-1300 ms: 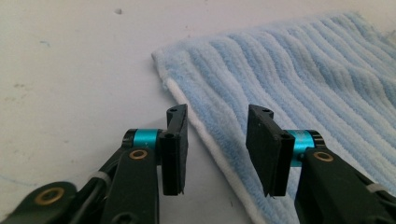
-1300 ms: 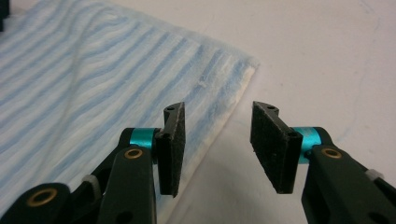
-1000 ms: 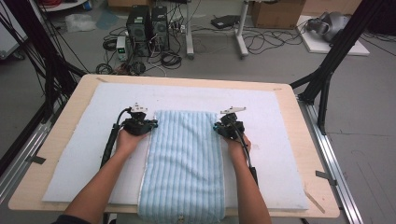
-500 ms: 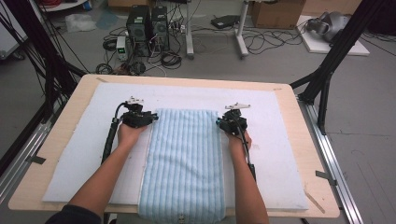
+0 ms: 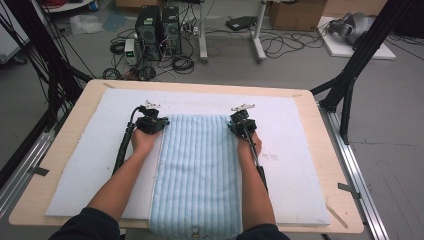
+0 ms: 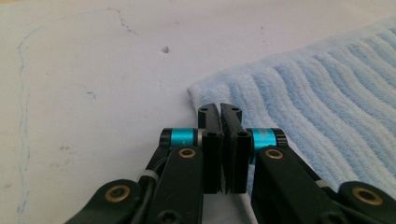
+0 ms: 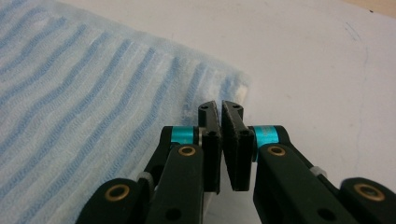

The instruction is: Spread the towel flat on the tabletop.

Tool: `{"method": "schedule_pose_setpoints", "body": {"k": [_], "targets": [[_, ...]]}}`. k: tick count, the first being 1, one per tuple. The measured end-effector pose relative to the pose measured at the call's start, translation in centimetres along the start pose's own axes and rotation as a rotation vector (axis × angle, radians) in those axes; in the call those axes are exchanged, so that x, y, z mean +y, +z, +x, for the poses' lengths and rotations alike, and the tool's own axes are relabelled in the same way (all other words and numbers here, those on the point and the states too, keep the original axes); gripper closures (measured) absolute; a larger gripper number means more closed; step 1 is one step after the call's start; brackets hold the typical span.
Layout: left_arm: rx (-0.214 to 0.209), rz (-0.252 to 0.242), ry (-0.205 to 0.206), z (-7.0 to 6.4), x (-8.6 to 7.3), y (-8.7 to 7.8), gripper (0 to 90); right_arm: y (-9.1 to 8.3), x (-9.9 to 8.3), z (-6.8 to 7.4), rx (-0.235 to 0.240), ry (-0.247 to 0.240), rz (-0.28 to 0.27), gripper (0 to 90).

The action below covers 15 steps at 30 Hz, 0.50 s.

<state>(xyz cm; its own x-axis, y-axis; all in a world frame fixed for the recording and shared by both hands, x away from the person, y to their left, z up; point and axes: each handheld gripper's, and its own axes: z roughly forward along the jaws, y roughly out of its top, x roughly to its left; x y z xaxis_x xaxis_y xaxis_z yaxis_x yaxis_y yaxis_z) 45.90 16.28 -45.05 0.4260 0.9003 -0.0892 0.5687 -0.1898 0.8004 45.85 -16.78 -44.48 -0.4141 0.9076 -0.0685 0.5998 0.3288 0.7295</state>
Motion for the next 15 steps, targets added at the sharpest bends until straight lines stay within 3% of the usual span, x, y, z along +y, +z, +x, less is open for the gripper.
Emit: {"method": "schedule_pose_setpoints", "body": {"k": [1, 4, 6, 10, 13, 15], "targets": [[0.002, 0.006, -0.007, 0.1, 0.0, -0.1, 74.0, 0.0, 0.0, 0.1, 0.0, 0.002, -0.002, 83.7], [-0.021, 0.028, -0.023, 0.6, 0.0, -0.6, 66.1, -0.6, 0.0, -0.5, 0.029, 0.028, -0.015, 76.3], [-0.05, 0.043, -0.017, 0.7, 0.0, -1.0, 65.7, -1.4, -0.1, -0.9, 0.058, 0.051, -0.044, 73.3], [-0.087, 0.076, 0.017, 0.2, 0.0, -1.3, 65.6, -2.9, -0.8, -1.2, 0.111, 0.032, -0.046, 69.7], [-0.056, 0.081, 0.072, -0.5, -0.1, -1.0, 68.7, -3.3, -1.9, -0.8, 0.139, 0.013, -0.018, 69.4], [-0.048, 0.072, 0.096, -0.8, 0.0, -0.8, 82.0, -3.2, -2.7, -0.5, 0.125, -0.008, 0.01, 73.2]]}}
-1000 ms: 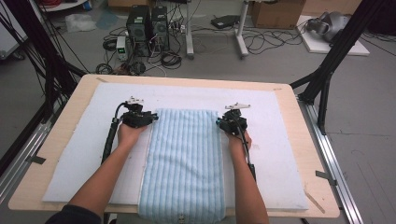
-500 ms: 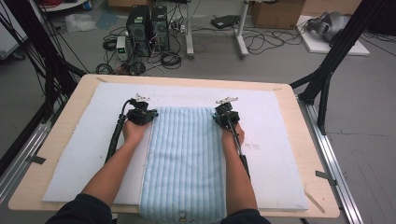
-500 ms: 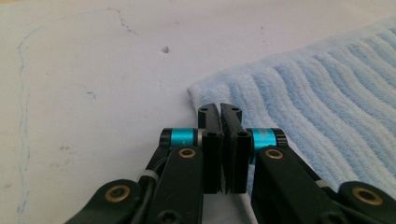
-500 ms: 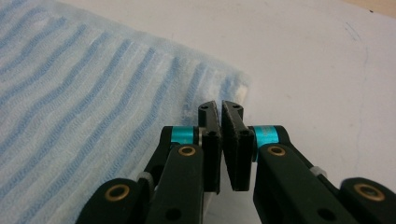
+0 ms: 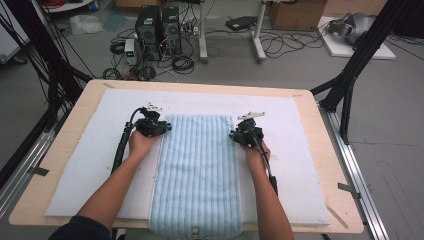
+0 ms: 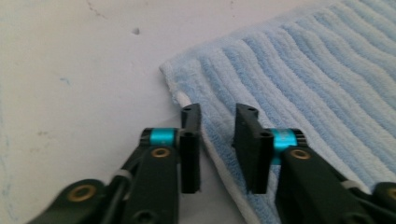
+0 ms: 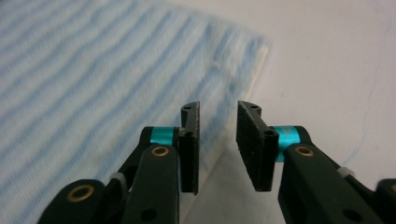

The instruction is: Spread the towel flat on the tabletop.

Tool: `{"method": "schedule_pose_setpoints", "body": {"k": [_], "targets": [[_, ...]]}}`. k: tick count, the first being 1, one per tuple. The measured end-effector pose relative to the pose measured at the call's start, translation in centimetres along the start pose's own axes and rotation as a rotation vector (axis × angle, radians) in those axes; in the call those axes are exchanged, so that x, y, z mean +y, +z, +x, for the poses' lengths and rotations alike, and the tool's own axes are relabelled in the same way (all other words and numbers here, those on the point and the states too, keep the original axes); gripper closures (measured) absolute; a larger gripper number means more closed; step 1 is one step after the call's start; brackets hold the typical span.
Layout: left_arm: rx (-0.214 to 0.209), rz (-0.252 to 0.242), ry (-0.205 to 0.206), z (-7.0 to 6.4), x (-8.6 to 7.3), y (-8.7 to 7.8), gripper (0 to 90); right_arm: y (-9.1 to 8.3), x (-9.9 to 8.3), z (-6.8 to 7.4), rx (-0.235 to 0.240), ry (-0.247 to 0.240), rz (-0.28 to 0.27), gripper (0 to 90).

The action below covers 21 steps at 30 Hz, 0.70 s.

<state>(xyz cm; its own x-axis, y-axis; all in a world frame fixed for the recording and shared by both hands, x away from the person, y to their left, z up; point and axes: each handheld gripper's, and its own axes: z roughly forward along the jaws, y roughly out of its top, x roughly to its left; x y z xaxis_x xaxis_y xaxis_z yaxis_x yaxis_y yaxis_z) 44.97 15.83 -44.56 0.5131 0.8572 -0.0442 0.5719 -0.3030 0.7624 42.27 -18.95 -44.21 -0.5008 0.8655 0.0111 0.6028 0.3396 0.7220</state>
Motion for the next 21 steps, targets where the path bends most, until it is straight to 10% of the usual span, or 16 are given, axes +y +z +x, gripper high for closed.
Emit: {"method": "schedule_pose_setpoints", "body": {"k": [9, 21], "targets": [[0.079, -0.063, -0.03, 0.0, 0.1, 0.9, 73.1, 0.2, -0.3, 0.0, -0.078, 0.025, -0.021, 71.3], [-0.097, -0.131, -0.066, -0.2, -2.1, -3.2, 63.3, -3.7, -2.0, 1.1, 0.095, -0.036, -0.069, 62.4]]}}
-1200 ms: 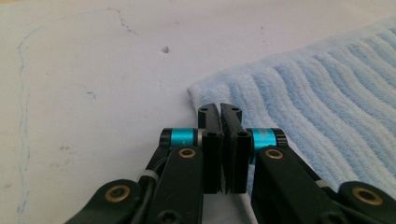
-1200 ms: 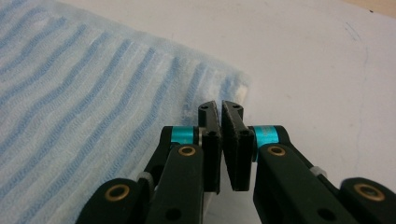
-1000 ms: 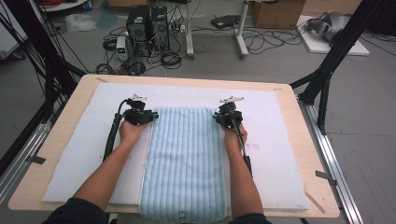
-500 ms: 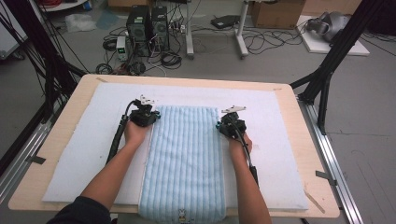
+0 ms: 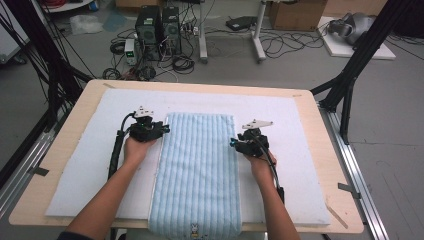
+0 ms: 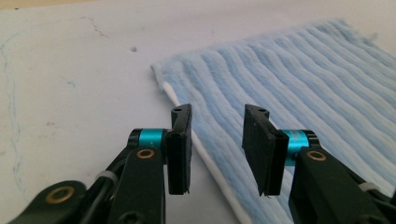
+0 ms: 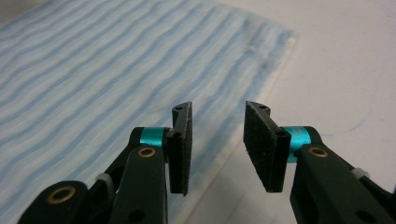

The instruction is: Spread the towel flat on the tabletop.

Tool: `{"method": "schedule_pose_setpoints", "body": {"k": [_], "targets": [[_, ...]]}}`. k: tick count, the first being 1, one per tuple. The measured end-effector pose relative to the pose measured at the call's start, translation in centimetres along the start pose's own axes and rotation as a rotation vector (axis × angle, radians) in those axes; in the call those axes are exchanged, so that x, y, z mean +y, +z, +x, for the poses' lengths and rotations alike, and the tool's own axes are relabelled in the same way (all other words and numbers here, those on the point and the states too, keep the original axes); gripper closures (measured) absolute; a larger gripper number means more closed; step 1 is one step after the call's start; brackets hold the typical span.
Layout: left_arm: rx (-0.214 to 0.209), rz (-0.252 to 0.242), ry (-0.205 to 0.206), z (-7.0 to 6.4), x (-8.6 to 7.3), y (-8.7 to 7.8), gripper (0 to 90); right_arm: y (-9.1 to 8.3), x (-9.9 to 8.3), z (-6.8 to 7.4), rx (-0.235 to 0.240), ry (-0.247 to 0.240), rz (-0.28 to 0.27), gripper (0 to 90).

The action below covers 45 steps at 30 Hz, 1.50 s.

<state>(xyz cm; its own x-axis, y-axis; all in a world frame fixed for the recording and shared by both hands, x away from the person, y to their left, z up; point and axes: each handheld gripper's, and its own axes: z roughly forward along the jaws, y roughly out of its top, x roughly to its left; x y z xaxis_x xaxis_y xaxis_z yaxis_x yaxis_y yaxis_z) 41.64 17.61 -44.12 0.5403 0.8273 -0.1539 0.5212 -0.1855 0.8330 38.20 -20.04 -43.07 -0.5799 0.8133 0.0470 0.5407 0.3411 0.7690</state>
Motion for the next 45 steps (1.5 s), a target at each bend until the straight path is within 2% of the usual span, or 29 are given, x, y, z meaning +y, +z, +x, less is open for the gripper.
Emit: {"method": "schedule_pose_setpoints", "body": {"k": [3, 5, 7, 8, 9, 10, 11, 14, 17, 20, 23, 24, 26, 32, 35, 39, 42, 44, 45], "targets": [[-0.041, 0.011, 0.014, -0.7, -0.7, -0.6, 63.5, -0.6, -0.7, 1.0, 0.015, -0.021, 0.023, 62.3], [-0.061, 0.051, 0.028, -1.1, -1.0, -0.6, 63.5, -0.6, -1.2, 1.4, 0.012, -0.025, 0.041, 62.2], [-0.059, 0.088, 0.06, -1.6, -1.1, -0.2, 64.6, -0.2, -1.8, 1.6, 0.005, -0.021, 0.066, 62.4], [-0.056, 0.104, 0.073, -1.9, -1.2, 0.2, 65.4, 0.0, -2.0, 1.7, -0.002, -0.014, 0.076, 63.0], [-0.03, 0.097, 0.107, -2.2, -1.3, 0.3, 65.6, 0.0, -2.0, 1.6, -0.009, -0.011, 0.065, 64.3], [0.003, 0.094, 0.144, -2.5, -1.2, 0.5, 69.5, 0.0, -2.0, 1.7, -0.017, -0.012, 0.066, 64.9], [0.024, 0.087, 0.158, -2.7, -1.2, 0.7, 71.6, 0.1, -1.9, 1.8, -0.034, -0.017, 0.062, 64.7], [0.075, 0.081, 0.142, -2.6, -0.9, 1.1, 72.1, 0.4, -1.8, 1.8, -0.076, -0.025, 0.052, 62.9], [0.081, 0.078, 0.123, -2.4, -0.9, 1.1, 71.4, 0.6, -1.8, 1.6, -0.09, -0.001, 0.04, 60.8], [0.055, 0.066, 0.076, -2.0, -0.9, 0.7, 62.2, 0.3, -1.8, 1.6, -0.087, 0.0, 0.035, 57.0], [0.028, 0.056, 0.018, -1.4, -0.9, -0.1, 51.9, -0.6, -1.8, 1.6, -0.078, 0.006, -0.01, 52.2], [0.016, 0.044, 0.003, -1.2, -0.9, -0.6, 50.7, -1.0, -1.8, 1.6, -0.074, 0.008, -0.029, 50.1], [-0.02, -0.014, -0.022, -1.1, -0.8, -1.6, 49.1, -1.8, -1.8, 1.5, -0.063, 0.023, -0.056, 47.7], [-0.082, -0.108, -0.025, -0.7, -2.2, -5.0, 43.8, -4.3, -2.6, 1.4, -0.032, 0.024, -0.121, 36.8], [-0.153, -0.142, -0.041, -0.5, -2.8, -6.0, 40.5, -5.1, -3.0, 1.4, -0.014, 0.033, -0.128, 30.0], [-0.179, -0.187, -0.037, -0.5, -3.3, -6.9, 32.5, -5.8, -3.9, 1.1, -0.017, 0.021, -0.109, 21.1], [-0.174, -0.189, -0.038, -0.4, -3.6, -7.3, 16.8, -6.0, -4.7, 0.4, -0.023, 0.047, -0.114, 13.2], [-0.171, -0.222, -0.025, -0.4, -3.9, -7.5, 16.9, -6.6, -5.2, 0.3, -0.026, 0.04, -0.143, 11.9], [-0.173, -0.224, -0.014, -0.5, -3.9, -7.6, 16.9, -6.8, -5.2, 0.3, -0.027, 0.021, -0.153, 11.9]]}}
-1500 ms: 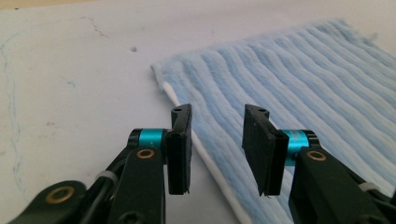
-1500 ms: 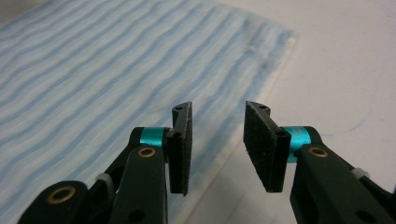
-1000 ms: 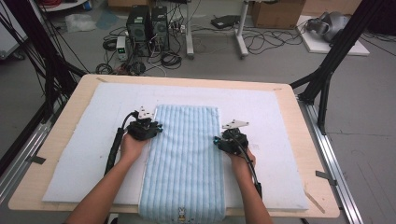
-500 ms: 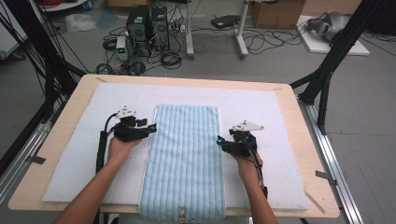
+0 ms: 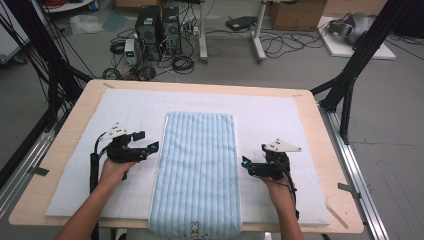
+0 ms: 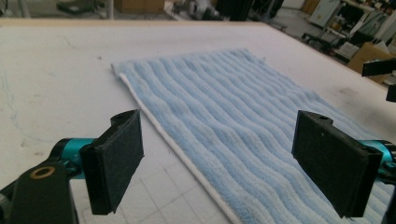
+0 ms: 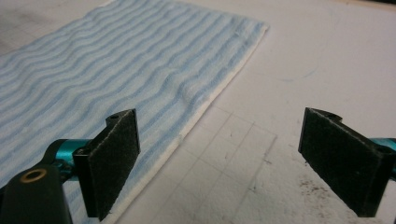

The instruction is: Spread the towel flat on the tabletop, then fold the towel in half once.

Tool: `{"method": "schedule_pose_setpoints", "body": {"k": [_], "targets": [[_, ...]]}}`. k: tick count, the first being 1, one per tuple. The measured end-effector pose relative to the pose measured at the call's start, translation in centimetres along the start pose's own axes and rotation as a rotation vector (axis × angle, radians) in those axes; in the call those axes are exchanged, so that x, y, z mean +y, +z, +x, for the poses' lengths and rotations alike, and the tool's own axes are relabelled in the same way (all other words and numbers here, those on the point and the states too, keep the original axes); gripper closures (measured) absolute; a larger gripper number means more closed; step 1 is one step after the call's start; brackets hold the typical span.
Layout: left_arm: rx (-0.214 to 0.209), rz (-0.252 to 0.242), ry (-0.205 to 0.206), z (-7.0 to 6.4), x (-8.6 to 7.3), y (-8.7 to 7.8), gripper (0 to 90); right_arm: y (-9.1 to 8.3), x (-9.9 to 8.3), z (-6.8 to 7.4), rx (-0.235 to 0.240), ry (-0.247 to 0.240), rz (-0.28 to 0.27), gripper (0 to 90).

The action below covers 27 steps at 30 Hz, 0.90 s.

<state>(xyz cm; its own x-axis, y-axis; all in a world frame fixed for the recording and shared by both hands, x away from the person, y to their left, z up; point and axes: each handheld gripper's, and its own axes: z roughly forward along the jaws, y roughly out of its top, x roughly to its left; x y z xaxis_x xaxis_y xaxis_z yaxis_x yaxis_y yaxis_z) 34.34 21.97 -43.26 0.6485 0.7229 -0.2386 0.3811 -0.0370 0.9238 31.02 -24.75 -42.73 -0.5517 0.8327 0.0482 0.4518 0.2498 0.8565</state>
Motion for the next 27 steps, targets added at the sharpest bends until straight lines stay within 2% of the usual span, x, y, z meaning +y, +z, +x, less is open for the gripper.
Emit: {"method": "schedule_pose_setpoints", "body": {"k": [3, 7, 10, 13, 17, 22, 27], "targets": [[0.0, -0.01, 0.019, -0.45, -0.05, -0.02, 16.9, -0.51, -0.02, 0.1, 0.0, -0.034, -0.024, 11.7], [-0.012, -0.002, 0.055, -0.7, -0.09, -0.09, 17.4, -0.59, -0.07, 0.23, 0.001, -0.043, -0.029, 11.6], [-0.031, -0.01, 0.049, -0.72, -0.1, 0.02, 18.9, -0.82, -0.05, 0.17, -0.005, -0.047, -0.052, 11.6], [-0.03, -0.007, 0.049, -0.8, -0.06, 0.03, 19.6, -0.98, -0.12, -0.09, -0.02, -0.042, -0.064, 11.6], [-0.02, -0.015, 0.042, -0.74, 0.08, -0.2, 19.8, -1.01, -0.32, -0.21, -0.012, -0.025, -0.049, 11.6], [-0.013, -0.001, 0.034, -0.66, -0.05, 0.1, 20.3, -1.07, -0.34, -0.08, -0.009, -0.039, -0.057, 11.6], [-0.009, 0.011, 0.036, -0.57, -0.15, 0.44, 20.4, -1.17, -0.74, -0.45, -0.013, -0.008, -0.052, 11.5]]}}
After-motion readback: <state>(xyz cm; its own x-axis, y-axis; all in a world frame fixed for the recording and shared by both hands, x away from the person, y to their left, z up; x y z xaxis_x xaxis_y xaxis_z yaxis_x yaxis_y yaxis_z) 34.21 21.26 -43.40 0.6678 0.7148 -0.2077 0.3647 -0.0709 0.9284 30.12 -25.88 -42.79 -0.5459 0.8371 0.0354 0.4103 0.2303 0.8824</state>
